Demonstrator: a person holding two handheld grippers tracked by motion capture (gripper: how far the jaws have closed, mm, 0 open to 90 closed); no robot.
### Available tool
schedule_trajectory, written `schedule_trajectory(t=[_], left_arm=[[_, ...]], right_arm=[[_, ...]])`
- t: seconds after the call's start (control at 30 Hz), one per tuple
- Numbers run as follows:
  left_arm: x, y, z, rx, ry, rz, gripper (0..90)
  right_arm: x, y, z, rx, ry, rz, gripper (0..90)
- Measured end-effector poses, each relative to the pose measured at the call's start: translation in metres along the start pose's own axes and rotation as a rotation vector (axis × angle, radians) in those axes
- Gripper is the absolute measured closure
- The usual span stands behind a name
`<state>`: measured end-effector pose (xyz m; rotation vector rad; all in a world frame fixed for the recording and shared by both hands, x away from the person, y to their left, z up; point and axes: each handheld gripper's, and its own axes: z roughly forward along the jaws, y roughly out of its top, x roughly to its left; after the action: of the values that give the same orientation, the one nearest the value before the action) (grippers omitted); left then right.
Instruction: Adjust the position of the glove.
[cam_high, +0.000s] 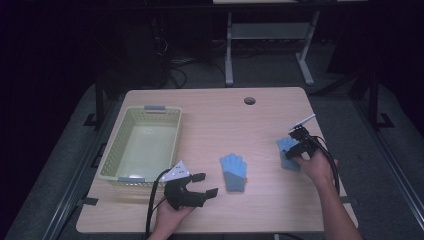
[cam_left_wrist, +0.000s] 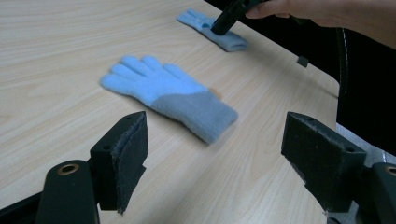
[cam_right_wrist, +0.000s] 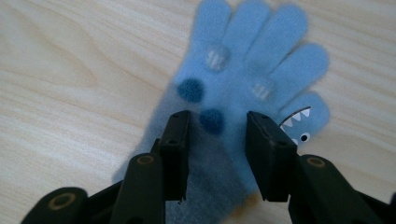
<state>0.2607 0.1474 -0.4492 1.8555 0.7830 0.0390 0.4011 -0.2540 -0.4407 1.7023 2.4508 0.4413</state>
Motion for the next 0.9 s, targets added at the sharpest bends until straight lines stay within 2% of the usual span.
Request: schedule_trajectory(t=[0.1, 0.17, 0.4, 0.5, 0.73, 0.9], left_arm=[[-0.001, 0.000, -0.001, -0.009, 0.010, 0.000, 22.9], [-0.002, 0.002, -0.003, -0.017, 0.013, 0.014, 22.9], [-0.001, 0.001, -0.004, -0.023, 0.012, -0.003, 23.0], [-0.001, 0.002, -0.004, -0.026, 0.015, 0.008, 23.0], [0.001, 0.001, -0.005, -0.027, 0.017, -0.009, 23.0], [0.000, 0.001, -0.004, -0.025, 0.019, -0.003, 23.0]], right_arm=[[0.002, 0.000, 0.001, -0.006, -0.011, -0.008, 64.8], [0.003, -0.001, 0.001, -0.004, -0.010, -0.019, 70.9], [0.007, 0.000, 0.000, -0.007, -0.013, -0.041, 81.7], [0.008, -0.001, -0.001, -0.014, -0.026, -0.059, 83.4], [0.000, -0.006, -0.012, -0.064, 0.005, -0.016, 84.0], [0.005, -0.010, -0.025, -0.100, 0.017, -0.028, 84.0]])
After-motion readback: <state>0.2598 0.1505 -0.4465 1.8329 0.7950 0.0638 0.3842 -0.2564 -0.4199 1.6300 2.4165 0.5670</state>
